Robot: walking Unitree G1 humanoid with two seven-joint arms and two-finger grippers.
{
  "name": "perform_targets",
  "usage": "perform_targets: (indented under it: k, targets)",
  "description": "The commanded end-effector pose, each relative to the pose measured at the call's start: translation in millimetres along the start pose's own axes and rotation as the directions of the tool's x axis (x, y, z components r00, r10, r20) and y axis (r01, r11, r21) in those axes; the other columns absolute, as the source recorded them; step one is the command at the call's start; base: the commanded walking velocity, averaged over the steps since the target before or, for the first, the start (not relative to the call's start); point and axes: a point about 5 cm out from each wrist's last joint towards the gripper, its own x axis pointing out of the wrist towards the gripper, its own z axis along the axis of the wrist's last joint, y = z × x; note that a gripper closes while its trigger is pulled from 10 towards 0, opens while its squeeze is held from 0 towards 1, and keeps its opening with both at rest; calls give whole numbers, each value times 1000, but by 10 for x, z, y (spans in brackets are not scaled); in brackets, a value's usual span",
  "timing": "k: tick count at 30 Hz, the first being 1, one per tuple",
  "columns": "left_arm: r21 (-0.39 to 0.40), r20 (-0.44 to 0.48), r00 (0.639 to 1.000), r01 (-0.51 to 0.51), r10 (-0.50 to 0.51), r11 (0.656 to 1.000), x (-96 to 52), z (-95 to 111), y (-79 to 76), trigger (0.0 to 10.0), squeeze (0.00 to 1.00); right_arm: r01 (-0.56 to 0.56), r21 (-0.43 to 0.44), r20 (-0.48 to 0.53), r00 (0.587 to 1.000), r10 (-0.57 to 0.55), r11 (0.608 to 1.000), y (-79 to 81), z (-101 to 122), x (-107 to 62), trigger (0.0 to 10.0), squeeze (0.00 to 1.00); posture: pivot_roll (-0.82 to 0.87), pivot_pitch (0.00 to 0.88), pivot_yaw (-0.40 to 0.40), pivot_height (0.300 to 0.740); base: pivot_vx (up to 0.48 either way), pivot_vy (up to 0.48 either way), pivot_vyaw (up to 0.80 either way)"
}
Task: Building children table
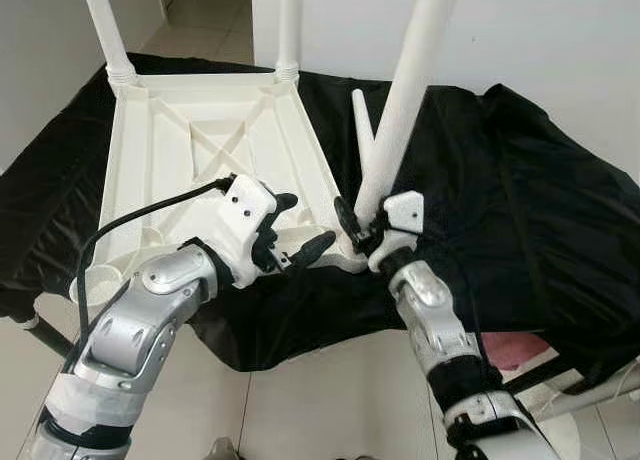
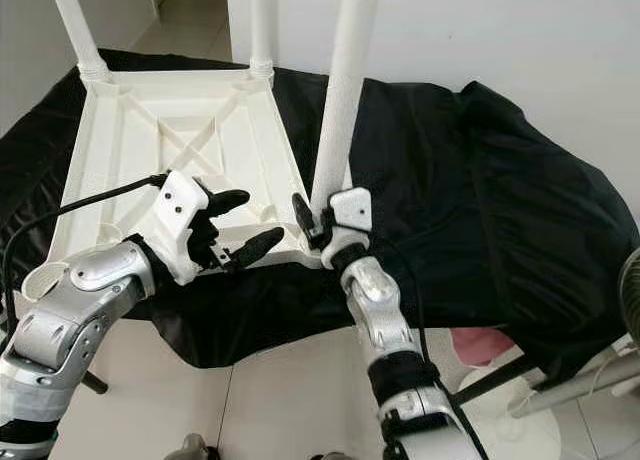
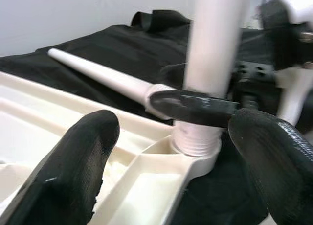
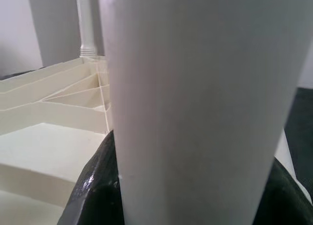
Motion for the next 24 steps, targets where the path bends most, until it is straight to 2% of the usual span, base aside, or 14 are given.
perform_targets:
  k: [1,6,10,16,24]
  targets:
    - [18,-5,1000,0,0,1000,-16,7,0,10000,0,-9,16,-152,988,11,1000,11,-319,-207,10000,0,82,77,-75,740,0,0,0]
    - [22,-7,1000,-3,3,1000,-20,11,16,10000,0,-1,57,-150,989,9,998,2,-342,-250,10000,0,80,79,-69,740,0,0,0]
    - [31,-10,1000,-5,5,999,-24,21,40,10000,0,73,111,-227,973,-47,991,-100,-407,-209,10000,0,80,82,-63,740,0,0,0]
    - [39,-14,1000,-5,5,999,-29,28,66,10000,0,67,86,-293,955,-39,994,-193,-404,-115,10000,0,77,87,-52,740,0,0,0]
    - [49,-16,1000,-12,13,999,-41,42,94,10000,0,60,63,-296,954,-39,996,-228,-374,-72,10000,0,84,87,-55,740,0,0,0]
